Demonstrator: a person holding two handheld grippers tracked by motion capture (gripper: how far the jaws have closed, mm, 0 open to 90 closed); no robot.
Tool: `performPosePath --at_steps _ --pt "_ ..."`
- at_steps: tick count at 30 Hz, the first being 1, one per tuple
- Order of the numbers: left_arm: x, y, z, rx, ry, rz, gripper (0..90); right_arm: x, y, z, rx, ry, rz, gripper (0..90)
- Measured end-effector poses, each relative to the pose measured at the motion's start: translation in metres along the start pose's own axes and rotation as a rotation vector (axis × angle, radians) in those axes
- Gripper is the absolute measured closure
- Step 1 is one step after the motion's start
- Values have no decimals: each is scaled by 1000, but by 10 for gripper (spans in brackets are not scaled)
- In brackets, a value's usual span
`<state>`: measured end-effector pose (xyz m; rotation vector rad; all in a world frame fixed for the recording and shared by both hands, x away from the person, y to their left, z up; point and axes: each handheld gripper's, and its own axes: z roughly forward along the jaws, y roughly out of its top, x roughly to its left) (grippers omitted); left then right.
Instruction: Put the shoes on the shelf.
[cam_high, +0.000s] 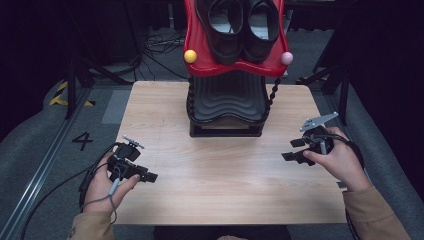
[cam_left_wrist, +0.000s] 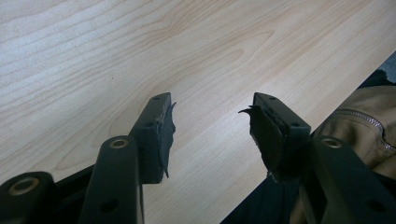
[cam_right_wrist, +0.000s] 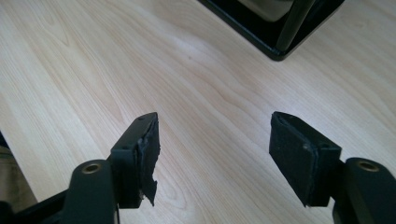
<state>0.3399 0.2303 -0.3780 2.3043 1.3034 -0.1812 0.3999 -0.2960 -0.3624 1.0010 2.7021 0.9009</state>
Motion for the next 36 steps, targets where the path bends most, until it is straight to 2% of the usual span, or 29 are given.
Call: performPosePath --at_steps 5,8,13,22,28,29,33,35,36 --pt "0 2 2 6 -1 2 497 -2 -10 12 -12 23 9 300" --pt "1 3 3 1 2 4 498 -4 -17 17 -50 38 33 293" --pt "1 4 5 7 5 14 500 -11 -26 30 -10 2 17 287" --pt "4 7 12 11 -1 9 501 -18 -40 54 22 -3 7 286" --pt "6 10 18 17 -6 16 501 -18 -47 68 49 6 1 287" --pt "6 10 19 22 -17 9 501 -17 -48 69 58 6 5 286" --pt "7 13 22 20 -13 14 501 -16 -50 73 64 6 -1 295" --pt "9 16 24 18 -18 19 501 -15 -52 72 47 10 -5 303" --pt "10 18 27 8 -6 28 502 -16 -53 72 43 6 -8 306"
